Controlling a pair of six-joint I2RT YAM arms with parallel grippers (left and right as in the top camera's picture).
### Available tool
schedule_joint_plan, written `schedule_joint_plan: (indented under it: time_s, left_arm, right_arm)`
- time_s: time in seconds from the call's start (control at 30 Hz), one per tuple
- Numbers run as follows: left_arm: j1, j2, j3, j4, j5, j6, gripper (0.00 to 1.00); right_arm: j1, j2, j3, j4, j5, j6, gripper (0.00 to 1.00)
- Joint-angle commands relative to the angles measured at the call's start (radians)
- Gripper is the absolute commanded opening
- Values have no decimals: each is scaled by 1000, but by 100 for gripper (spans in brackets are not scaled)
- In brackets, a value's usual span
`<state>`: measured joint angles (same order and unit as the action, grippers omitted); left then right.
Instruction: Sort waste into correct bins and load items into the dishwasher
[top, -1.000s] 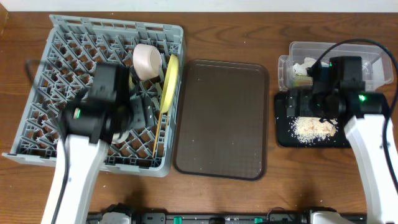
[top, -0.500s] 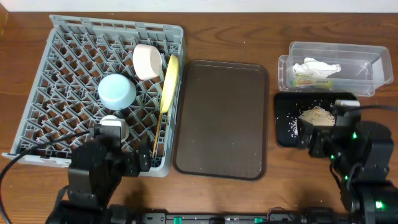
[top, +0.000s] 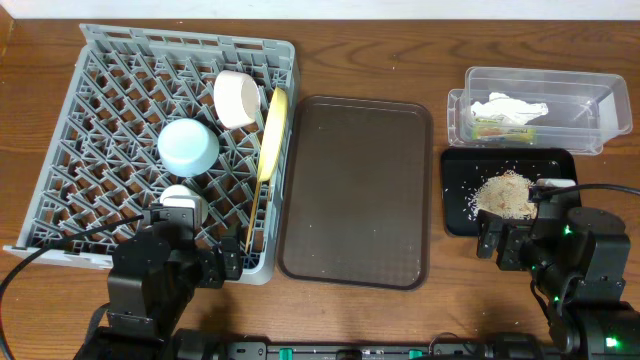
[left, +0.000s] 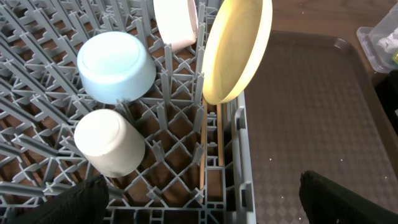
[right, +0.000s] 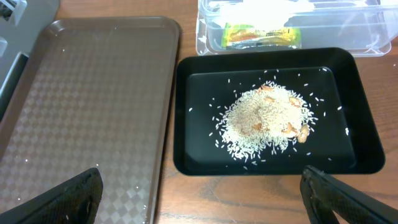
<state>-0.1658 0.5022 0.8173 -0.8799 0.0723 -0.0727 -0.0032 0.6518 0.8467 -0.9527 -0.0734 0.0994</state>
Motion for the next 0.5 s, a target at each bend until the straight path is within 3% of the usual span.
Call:
schedule_joint_plan:
  time_s: [0.0,0.27,0.47]
  left_arm:
    - [-2,-5,-6,-1,3,16,98]
    - [-2,-5,-6,-1,3,16,98]
    - [-2,-5,-6,-1,3,16,98]
  right_arm:
    - [1,-4,-6,-14,10,12,99]
    - [5,-41,-14,3,73,-49,99]
    - [5,-192,-114,185,69,-97,99]
